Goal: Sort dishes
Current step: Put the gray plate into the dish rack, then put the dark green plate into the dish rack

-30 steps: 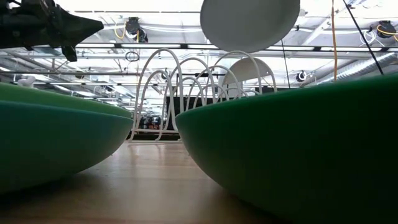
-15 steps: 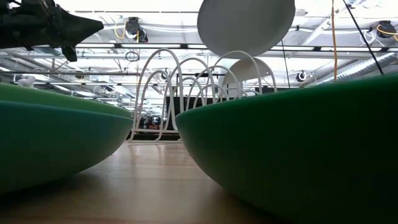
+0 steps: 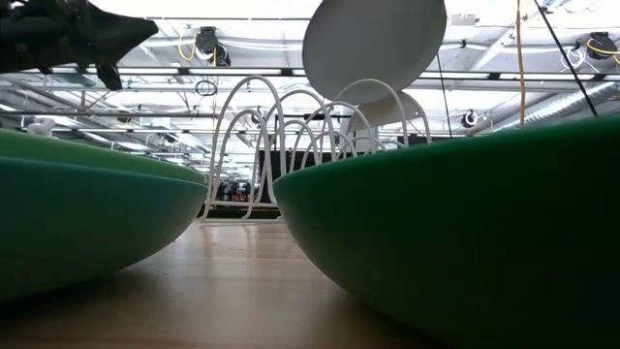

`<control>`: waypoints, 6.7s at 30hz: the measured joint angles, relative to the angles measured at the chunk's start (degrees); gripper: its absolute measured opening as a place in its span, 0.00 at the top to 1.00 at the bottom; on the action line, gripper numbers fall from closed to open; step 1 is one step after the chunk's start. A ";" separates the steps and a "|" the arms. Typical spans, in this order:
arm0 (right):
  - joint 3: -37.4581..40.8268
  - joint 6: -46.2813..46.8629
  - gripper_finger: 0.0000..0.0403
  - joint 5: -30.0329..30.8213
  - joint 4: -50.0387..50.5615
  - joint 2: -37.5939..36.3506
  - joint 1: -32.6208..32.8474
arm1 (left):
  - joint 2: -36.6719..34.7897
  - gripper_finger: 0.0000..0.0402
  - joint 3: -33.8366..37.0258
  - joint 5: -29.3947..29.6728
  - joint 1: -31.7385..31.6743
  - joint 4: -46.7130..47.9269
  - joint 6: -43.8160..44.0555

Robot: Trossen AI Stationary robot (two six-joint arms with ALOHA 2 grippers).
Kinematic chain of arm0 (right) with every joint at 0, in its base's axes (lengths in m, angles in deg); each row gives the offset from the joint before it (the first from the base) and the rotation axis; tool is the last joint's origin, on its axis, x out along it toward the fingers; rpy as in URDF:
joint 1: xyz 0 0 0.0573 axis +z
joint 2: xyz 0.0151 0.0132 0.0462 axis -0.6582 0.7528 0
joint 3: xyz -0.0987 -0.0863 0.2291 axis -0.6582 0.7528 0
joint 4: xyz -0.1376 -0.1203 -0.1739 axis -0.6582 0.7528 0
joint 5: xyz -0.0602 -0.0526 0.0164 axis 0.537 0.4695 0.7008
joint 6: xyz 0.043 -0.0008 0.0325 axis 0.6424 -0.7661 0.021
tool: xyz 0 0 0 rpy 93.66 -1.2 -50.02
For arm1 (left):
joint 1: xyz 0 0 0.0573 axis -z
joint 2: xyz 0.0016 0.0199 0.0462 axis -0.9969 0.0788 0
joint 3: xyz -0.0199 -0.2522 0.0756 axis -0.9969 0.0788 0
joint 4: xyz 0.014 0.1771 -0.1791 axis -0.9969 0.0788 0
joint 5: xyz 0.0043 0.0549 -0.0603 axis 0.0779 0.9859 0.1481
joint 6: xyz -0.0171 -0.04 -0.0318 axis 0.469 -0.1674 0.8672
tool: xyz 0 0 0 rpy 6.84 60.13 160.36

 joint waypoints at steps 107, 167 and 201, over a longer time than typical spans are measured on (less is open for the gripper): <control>-0.02 14.36 0.45 -32.24 28.21 18.90 1.44 | 6.08 0.65 0.00 4.69 0.00 17.79 2.34; -0.50 -16.00 0.61 -77.33 -12.53 38.14 10.63 | 6.08 0.65 0.00 4.80 0.00 17.82 -0.63; -18.21 -21.61 1.00 -69.47 8.94 35.42 7.25 | 6.10 0.65 0.00 4.85 -0.02 17.79 -2.20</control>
